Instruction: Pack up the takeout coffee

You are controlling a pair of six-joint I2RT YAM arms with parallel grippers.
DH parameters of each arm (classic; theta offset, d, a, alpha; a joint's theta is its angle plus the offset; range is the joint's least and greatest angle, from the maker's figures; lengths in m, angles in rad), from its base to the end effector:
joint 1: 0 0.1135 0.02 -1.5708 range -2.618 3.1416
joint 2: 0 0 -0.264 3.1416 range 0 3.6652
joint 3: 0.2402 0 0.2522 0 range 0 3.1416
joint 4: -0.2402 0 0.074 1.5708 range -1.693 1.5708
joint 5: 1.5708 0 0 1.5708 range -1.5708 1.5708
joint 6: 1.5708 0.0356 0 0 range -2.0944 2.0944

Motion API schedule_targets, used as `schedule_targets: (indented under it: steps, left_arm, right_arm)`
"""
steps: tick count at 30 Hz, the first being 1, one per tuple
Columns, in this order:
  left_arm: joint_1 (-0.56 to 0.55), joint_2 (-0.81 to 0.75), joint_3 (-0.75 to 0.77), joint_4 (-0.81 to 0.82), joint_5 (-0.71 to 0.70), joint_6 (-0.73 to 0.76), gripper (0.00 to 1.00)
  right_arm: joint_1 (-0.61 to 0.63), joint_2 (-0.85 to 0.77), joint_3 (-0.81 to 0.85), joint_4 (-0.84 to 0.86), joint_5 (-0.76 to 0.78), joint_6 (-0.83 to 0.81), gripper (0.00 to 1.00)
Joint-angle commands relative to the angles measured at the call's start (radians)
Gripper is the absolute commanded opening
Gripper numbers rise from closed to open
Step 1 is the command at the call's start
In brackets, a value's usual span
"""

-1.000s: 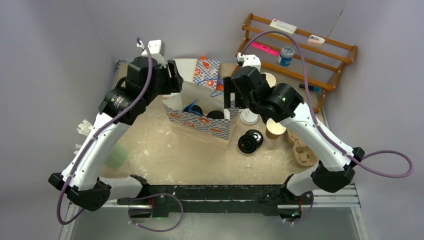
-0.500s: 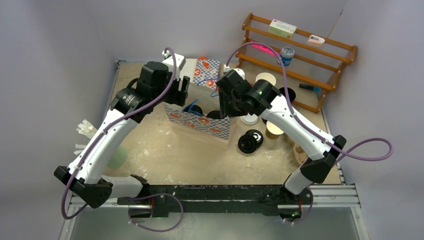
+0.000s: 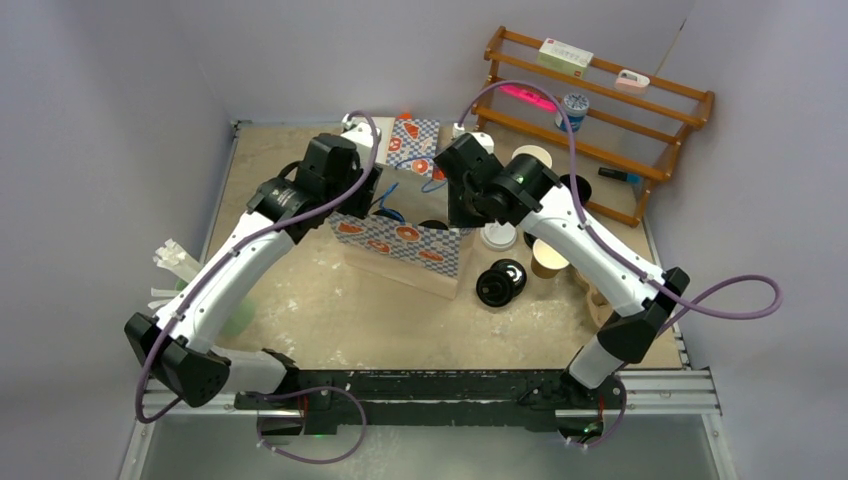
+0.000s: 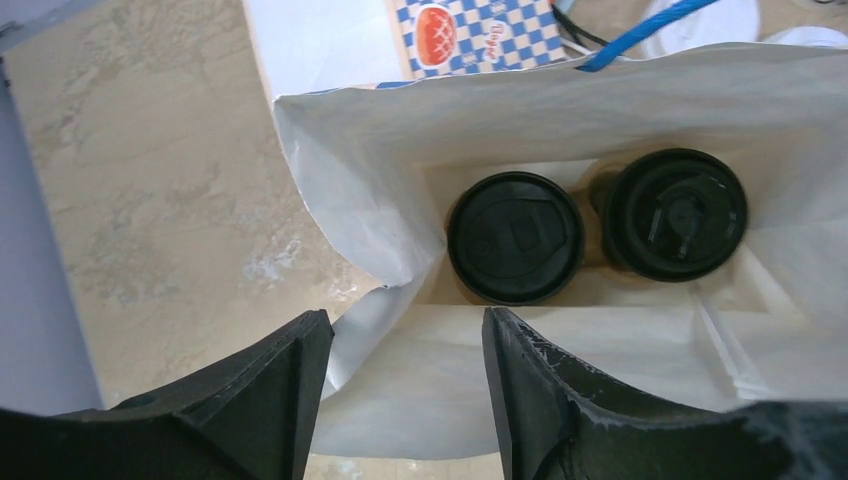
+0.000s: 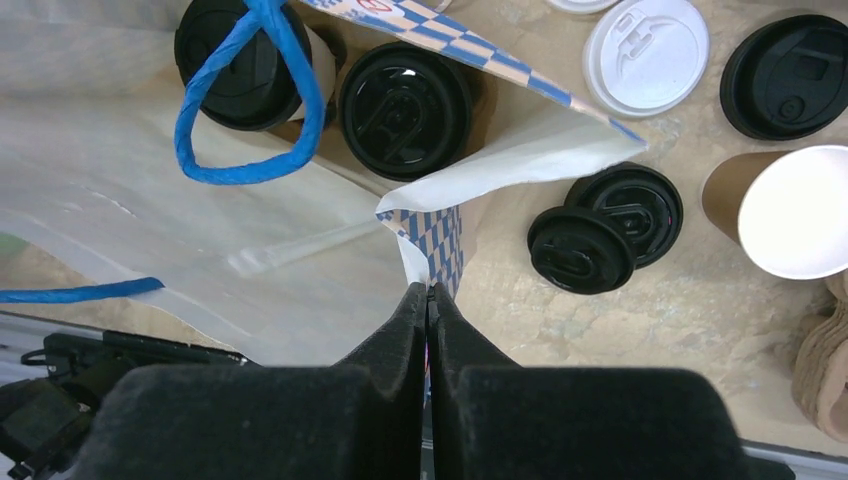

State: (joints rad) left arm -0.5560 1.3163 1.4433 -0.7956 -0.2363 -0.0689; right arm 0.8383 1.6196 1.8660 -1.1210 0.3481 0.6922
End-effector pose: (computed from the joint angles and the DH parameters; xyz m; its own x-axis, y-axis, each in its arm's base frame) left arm 0.2373 -0.1376 0.3922 -0.5498 0.2629 -0.7928 0.3200 0.9431 0.0908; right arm 0.2262 0.2333 0.4127 -0.7477 0.0658 -0.6608 -0.0979 0.9733 0.2078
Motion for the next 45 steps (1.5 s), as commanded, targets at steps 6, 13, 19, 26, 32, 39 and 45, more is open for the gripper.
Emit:
schedule_targets:
  steps: [6,13,19,26,32,39,45]
  left_arm:
    - [0.004,0.075,0.091,-0.063,-0.174,-0.058,0.54]
    - [0.005,0.023,0.125,-0.045,-0.076,-0.054,0.65]
    - [0.005,0.052,0.114,-0.097,-0.017,-0.112,0.42]
    - [0.005,0.027,0.162,-0.069,-0.015,-0.116,0.62]
    - [0.004,-0.048,0.246,0.016,-0.058,-0.12,0.73]
    - [0.004,-0.263,-0.05,0.244,-0.28,-0.166,0.78]
    - [0.005,-0.354,-0.243,0.25,-0.413,-0.248,0.81]
  right_arm:
    - [-0.05,0.021,0.096,-0.032,0.087,-0.062,0.0]
    - [-0.063,0.044,0.134,-0.035,0.124,-0.113,0.0]
    - [-0.095,0.074,0.162,-0.056,0.172,-0.161,0.0]
    - [-0.107,0.013,0.138,-0.01,0.138,-0.202,0.59]
    - [-0.106,-0.153,0.04,0.177,0.176,-0.275,0.78]
    - [-0.107,-0.439,-0.374,0.396,0.419,-0.288,0.86]
    - [-0.107,-0.692,-0.686,0.596,0.461,-0.331,0.86]
